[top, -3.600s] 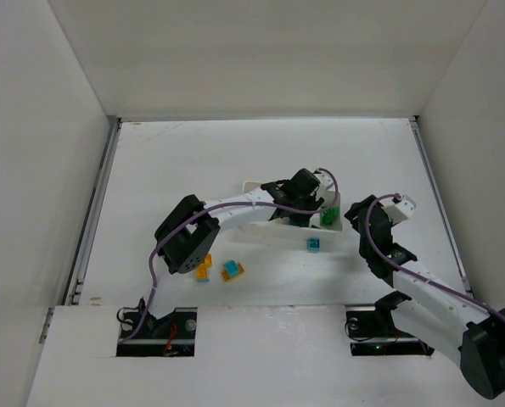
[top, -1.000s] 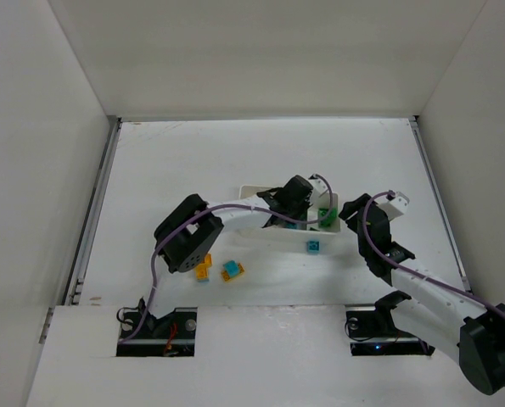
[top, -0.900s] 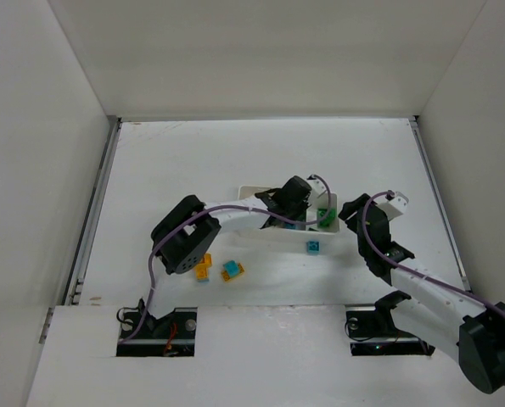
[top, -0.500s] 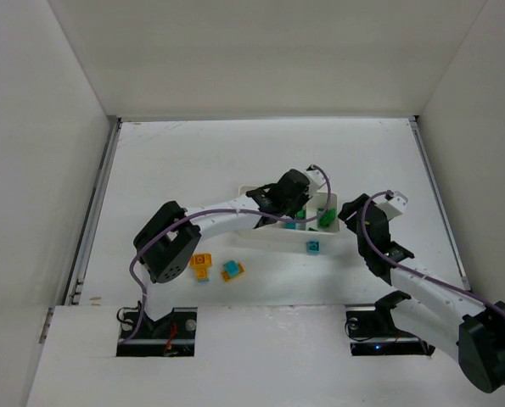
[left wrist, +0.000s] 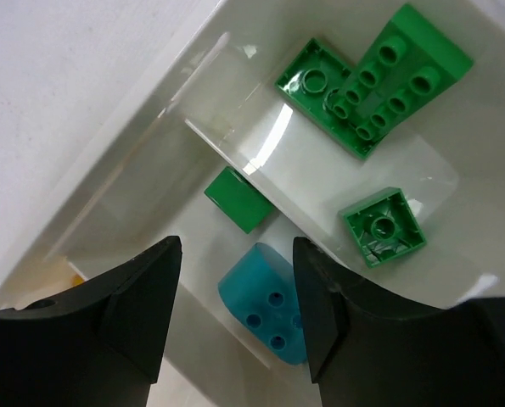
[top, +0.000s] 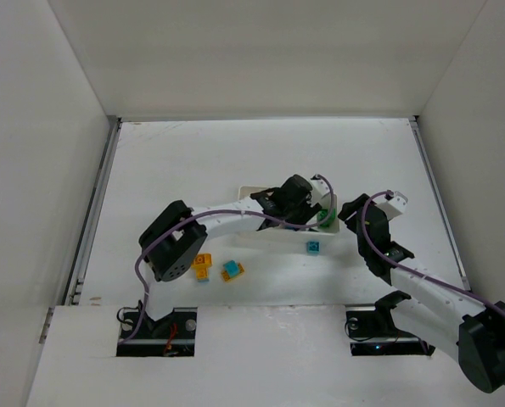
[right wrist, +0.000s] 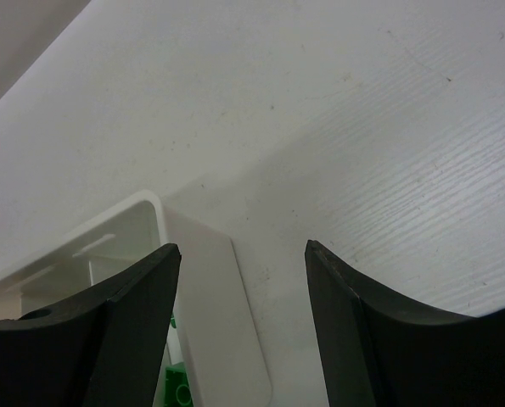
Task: Sort the legos into containers by color
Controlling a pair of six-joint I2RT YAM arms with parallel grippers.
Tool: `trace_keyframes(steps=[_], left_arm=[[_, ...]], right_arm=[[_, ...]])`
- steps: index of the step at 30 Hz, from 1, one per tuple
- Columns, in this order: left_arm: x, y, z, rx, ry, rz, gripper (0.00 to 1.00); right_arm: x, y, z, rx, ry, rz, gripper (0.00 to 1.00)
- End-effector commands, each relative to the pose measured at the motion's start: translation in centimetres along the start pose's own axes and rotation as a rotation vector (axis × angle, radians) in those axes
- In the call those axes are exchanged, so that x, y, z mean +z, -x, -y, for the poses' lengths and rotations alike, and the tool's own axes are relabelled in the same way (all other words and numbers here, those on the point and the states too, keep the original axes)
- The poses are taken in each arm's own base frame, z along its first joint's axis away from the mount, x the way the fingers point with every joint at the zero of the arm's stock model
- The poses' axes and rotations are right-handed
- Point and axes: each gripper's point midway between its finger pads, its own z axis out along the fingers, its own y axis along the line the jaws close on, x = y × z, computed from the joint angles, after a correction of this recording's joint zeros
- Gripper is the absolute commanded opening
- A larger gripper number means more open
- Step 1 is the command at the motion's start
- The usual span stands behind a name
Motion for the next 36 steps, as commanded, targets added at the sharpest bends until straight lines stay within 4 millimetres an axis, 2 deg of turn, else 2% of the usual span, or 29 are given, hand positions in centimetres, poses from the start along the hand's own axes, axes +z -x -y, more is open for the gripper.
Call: trace_keyframes(steps=[1,4,10,11,14,16,20,26,29,36], left_arm=[[0.8,-0.7,0.2,0.045,-0.033,-0.043,0.52],[1.5,-1.7,0.4,0.063,-0.044,-0.071,0.51],[2.9,-2.1,0.4,0.064,-0.058,-0.063,0.5],[3.1,-2.1,0.3,0.065,-0.056,-0.063,0.47],[3.6,-2.4,-0.5,0.057,-0.034,-0.071,0.25],[3.4,-2.2,-1.1,0.054,-0.015,-0.064,0.18],[1.8,-0.7,-2.3,0.057,0.037,-0.021,0.13],[-2.5,3.8,-3.7,0.04,0.102,0.109,0.12],[-4.1,5.0,-4.1,0.022,0.118,0.149,0.12],[-5.3,5.0,-4.0,-0.014,0.108,0.16,0.13]], right_arm=[[0.0,1.2,-1.8,0.026,0.052,0.032,0.67],[0.0,1.2,-1.8,0.026,0.052,0.032,0.67],[0.0,1.1,-1.9,0.024,0.055,0.024,0.67],[0.0,1.1,-1.9,0.024,0.056,0.025,0.67],[0.0,1.2,-1.9,0.026,0.057,0.027,0.67],[-0.1,1.2,-1.9,0.027,0.058,0.028,0.67],[-0.1,1.2,-2.0,0.028,0.06,0.028,0.67],[-0.1,1.3,-2.1,0.03,0.064,0.029,0.67],[-0.1,1.3,-2.1,0.032,0.066,0.031,0.67],[-0.2,1.3,-2.1,0.033,0.07,0.029,0.67]])
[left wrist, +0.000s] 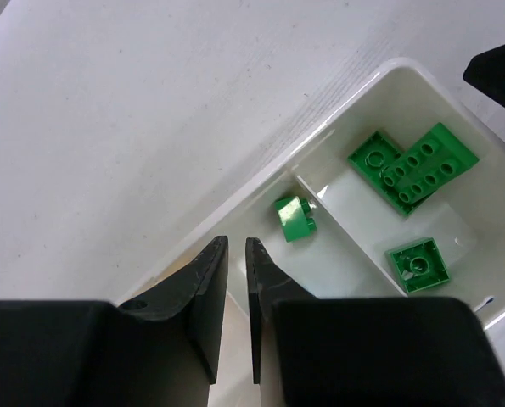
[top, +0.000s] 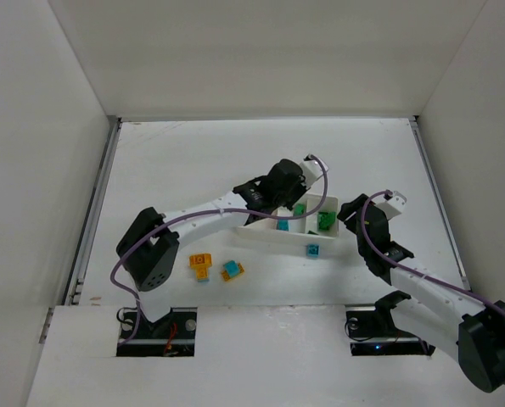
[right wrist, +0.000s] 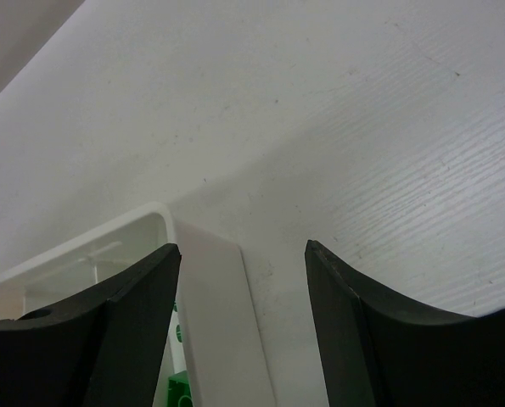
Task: Sort the legos into containers by color
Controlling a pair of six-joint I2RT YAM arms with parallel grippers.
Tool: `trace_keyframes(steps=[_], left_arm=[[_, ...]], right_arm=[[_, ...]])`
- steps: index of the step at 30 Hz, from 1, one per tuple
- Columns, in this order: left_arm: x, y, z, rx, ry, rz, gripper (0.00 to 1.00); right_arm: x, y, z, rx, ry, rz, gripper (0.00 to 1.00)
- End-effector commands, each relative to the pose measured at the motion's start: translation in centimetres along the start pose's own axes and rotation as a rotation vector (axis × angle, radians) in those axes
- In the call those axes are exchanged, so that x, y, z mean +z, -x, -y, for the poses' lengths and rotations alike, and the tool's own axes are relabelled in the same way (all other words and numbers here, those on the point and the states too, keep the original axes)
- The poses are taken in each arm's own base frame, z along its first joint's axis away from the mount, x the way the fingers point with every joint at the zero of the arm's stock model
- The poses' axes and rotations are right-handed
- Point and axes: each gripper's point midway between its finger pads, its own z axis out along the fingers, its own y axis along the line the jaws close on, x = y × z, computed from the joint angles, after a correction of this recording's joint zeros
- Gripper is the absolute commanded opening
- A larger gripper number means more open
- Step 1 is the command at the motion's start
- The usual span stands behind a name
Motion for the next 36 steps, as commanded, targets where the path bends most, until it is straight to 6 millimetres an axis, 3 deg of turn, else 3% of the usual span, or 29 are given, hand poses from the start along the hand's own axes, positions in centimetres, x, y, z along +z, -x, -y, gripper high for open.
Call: trace_keyframes(steps=[1,6,8,11,30,34,36], left_arm=[[-0.6,-0.6,0.3,-0.03,-0.013,-0.007,0.16],[0.8,-3.2,2.9,-0.008,-0.104,-0.129,0.33],[1.5,-3.9,3.6,0.013,-0.115,-0.153,0.42],[2.6,-4.3,3.8,0.02,-0.118,-0.144,0.47],[7.0,-7.5,5.3,0.166,-0.173,-0.116,0.52],[7.7,-8.2,4.7,0.158,-0.173,-0.131,0.48],[8.0,-8.2,4.6,0.153,-0.173,-0.133,0.38]], right_arm=[[-0.2,1.6,-2.0,0.035,0.064,0.043,0.67],[-0.1,1.5,-2.0,0.033,0.062,0.04,0.67],[-0.1,1.5,-2.0,0.033,0.063,0.038,0.67],[-0.2,1.6,-2.1,0.035,0.067,0.04,0.67],[-0.1,1.3,-2.5,0.024,0.08,0.031,0.67],[-0.2,1.5,-2.5,0.028,0.085,0.037,0.67],[-0.3,1.5,-2.6,0.029,0.088,0.038,0.67]])
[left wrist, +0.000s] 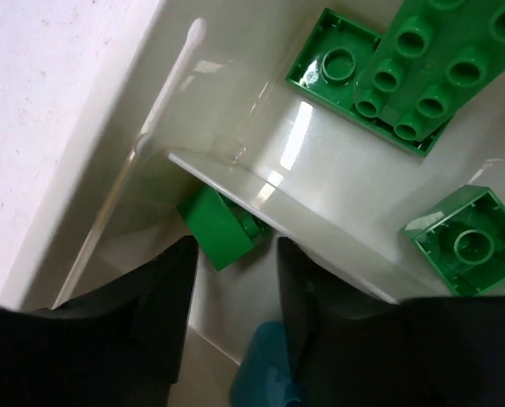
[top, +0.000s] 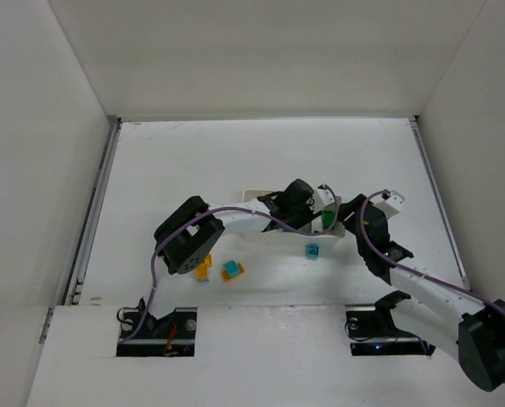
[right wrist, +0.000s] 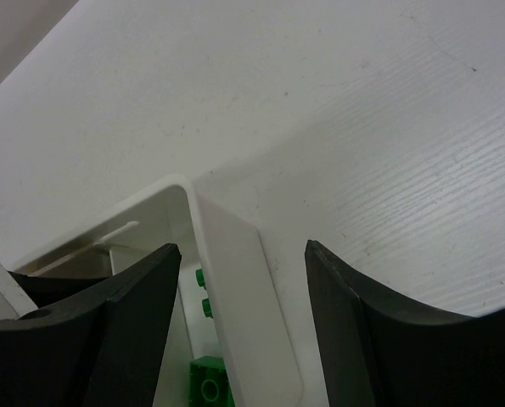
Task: Sort the legos into containers by color
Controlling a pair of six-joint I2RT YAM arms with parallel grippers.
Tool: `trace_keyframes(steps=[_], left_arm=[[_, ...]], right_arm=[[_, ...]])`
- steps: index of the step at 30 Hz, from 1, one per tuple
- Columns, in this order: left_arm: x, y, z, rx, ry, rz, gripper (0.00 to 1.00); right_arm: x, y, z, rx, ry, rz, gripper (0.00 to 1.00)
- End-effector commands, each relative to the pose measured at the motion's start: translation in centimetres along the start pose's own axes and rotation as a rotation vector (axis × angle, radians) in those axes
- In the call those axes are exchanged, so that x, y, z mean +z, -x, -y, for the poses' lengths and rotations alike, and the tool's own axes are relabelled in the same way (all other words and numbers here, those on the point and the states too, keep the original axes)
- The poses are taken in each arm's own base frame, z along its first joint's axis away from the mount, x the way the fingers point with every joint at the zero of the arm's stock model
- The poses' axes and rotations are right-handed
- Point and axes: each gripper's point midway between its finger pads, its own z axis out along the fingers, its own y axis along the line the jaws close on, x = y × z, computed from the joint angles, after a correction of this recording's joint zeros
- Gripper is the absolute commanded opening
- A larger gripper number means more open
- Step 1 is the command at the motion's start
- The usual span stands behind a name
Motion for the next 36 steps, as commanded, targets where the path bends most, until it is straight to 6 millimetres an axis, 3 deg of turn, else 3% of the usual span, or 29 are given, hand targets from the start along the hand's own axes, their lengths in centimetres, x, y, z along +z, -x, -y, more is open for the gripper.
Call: trace_keyframes(steps=[1,4,8,15,23,27,31,36], left_arm=[[0.6,0.3,-0.9,-0.007,-0.001,0.012,0.31],[0.0,0.5,-1.9,-0.022,0.021,0.011,0.17],[-2.2,1.8,-3.4,-0.03,0.081,0.051,0.11],[-6.7,5.1,-5.0,-0.103,0.142,0.171,0.1],[-9.1,6.5,-5.4,-0.151,0.146,0.223,0.1],[-9.9,7.1,-4.8,-0.157,0.134,0.243,0.1],[-10.6,9.1,-3.1,-0.16,0.098,0.293,0.13],[-9.9,11.1,-0.9,-0.136,0.058,0.319,0.14]], right_arm=[[-0.2,1.9,-2.2,0.04,0.067,0.056,0.67],[-0.2,1.9,-2.1,0.039,0.066,0.055,0.67],[-0.2,1.8,-2.2,0.038,0.069,0.053,0.67],[-0.3,1.8,-2.5,0.038,0.078,0.049,0.67],[-0.3,1.8,-2.6,0.039,0.082,0.05,0.67],[-0.5,2.1,-2.4,0.046,0.084,0.063,0.67],[-0.9,2.4,-2.4,0.059,0.097,0.072,0.66],[-1.0,2.5,-2.2,0.064,0.091,0.078,0.66]])
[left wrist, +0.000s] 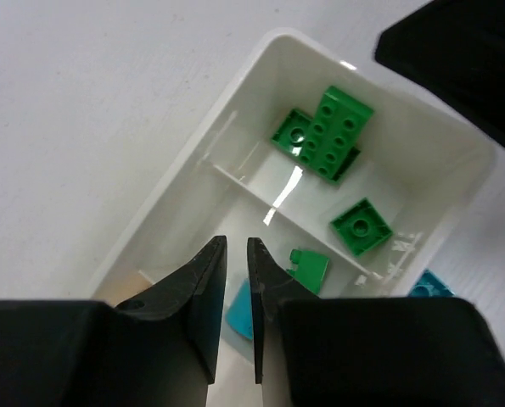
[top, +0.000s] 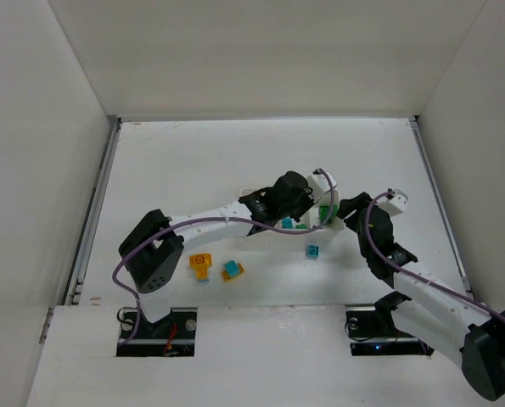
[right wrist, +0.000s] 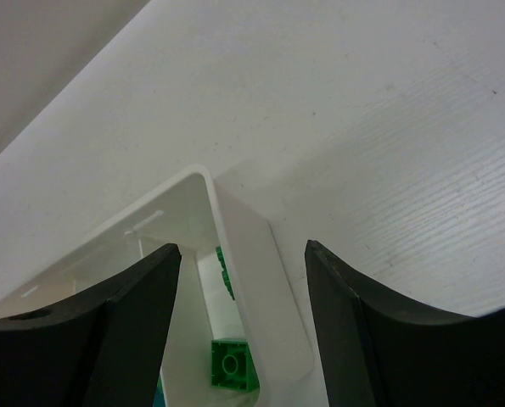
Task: Sort the legos into containers by color
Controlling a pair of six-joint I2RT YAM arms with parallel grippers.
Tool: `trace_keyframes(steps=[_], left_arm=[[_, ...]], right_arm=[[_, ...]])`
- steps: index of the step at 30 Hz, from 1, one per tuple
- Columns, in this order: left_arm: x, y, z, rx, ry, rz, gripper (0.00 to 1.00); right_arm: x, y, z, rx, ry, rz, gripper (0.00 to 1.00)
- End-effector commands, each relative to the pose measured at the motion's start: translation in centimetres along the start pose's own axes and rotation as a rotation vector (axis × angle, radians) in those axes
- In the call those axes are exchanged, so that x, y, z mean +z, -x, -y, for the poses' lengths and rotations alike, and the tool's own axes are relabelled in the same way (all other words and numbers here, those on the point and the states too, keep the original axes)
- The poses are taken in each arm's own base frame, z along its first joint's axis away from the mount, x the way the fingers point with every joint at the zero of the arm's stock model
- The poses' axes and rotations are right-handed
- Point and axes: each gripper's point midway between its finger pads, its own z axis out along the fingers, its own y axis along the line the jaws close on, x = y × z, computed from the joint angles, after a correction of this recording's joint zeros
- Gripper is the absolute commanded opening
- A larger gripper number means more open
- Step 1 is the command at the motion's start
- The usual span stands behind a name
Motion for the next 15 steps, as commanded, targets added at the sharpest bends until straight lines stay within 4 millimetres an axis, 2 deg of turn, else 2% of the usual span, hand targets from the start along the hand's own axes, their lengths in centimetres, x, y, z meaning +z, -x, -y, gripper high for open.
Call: trace_keyframes(steps=[1,5,8,10,13,15], left_arm=[[-0.5,4.5,0.9,-0.006,-0.012,0.105,0.14],[0.7,2.3,-0.8,-0.011,0.046,0.03,0.19],[1.7,-0.2,-1.7,-0.002,0.089,-0.037,0.36],[2.6,-1.7,-1.8,0.011,0.087,-0.066,0.42],[3.9,-3.1,-2.2,0.016,0.088,-0.1,0.45],[4.4,-3.3,-2.5,0.008,0.085,-0.097,0.46]], right_arm=[[0.0,0.8,-0.9,0.022,0.033,0.033,0.66],[0.1,0.6,-1.1,0.013,0.036,0.025,0.66],[0.2,0.6,-1.1,0.013,0.035,0.025,0.66],[0.2,0.6,-1.2,0.012,0.036,0.024,0.66],[0.2,0.5,-1.1,0.01,0.033,0.021,0.66],[0.3,0.4,-1.1,0.008,0.031,0.019,0.66]])
